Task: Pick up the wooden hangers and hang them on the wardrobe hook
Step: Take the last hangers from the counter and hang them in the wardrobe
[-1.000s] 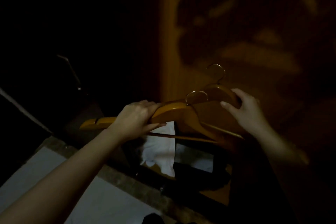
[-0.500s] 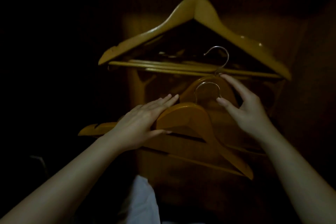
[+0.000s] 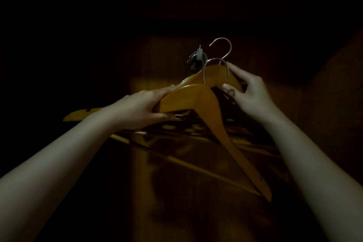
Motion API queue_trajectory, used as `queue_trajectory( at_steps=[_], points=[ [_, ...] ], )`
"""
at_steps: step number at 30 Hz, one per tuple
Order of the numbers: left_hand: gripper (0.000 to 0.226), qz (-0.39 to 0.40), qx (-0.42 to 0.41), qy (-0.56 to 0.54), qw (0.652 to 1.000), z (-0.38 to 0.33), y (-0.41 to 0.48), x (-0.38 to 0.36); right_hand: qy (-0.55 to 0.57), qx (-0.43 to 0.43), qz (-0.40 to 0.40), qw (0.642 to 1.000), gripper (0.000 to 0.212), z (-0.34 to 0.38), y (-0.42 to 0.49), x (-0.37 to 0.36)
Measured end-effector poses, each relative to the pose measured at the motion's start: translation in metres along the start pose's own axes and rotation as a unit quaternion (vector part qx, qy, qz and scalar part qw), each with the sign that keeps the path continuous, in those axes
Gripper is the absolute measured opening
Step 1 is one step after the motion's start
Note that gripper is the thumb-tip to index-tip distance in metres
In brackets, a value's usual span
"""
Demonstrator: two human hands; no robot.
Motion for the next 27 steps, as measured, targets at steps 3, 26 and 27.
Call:
queue_trajectory(
  at_steps=[3,26,27],
  points=[
    [0.067,0.027,0.024,-0.045,0.998,0.013,0.018,0.006,0.007,-0.022,0.019,1.0,0.059,-0.004,0.023,-0.01],
    [0.078,-0.023,0.078,0.069,0.994,0.012,-0.013,-0.034,-0.346,-0.013,-0.011,0.938,0.075,-0.018,-0.002,-0.038],
    [0.079,-0.026,0.076,0.077,0.994,0.009,-0.014,-0.035,-0.342,-0.014,-0.021,0.939,0.075,-0.019,-0.007,-0.036]
  ],
)
Point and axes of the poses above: each hand's wrist, its own y-axis towards the middle knuckle, its own x-axis out of the back of the hand, z = x × y, the point moved 3 cm from there along y, towards the middle knuckle, and after that the axes turned 8 degrees about y, right-handed, at the moved point
